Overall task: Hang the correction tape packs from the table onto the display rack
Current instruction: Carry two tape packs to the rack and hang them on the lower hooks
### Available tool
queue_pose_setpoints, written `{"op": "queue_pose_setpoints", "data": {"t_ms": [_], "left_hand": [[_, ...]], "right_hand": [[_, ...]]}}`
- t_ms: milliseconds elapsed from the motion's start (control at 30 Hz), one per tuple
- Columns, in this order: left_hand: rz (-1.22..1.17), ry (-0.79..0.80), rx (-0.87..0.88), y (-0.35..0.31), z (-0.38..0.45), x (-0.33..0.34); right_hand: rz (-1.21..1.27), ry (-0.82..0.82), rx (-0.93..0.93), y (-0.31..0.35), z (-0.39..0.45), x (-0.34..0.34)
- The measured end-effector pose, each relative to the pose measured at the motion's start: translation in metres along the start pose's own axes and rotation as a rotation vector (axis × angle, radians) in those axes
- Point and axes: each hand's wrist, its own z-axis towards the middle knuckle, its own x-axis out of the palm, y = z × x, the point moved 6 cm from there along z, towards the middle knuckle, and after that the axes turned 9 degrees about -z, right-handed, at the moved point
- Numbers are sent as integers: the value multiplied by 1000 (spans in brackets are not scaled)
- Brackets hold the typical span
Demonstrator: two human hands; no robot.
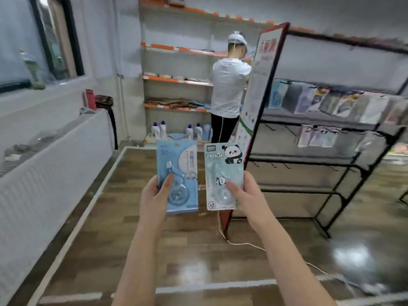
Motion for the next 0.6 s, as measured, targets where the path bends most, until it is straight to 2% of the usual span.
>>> {"op": "queue_pose_setpoints", "data": {"t_ms": [233, 400, 600], "left_hand": [[6, 205, -108, 66, 8, 180], [11, 321, -172, 111, 16, 283], [72, 380, -146, 161, 58, 386]], "right_hand": [[10, -259, 5, -20, 11, -177], [3, -385, 37, -46, 29, -266], [-4, -487, 40, -77, 88, -359]]}}
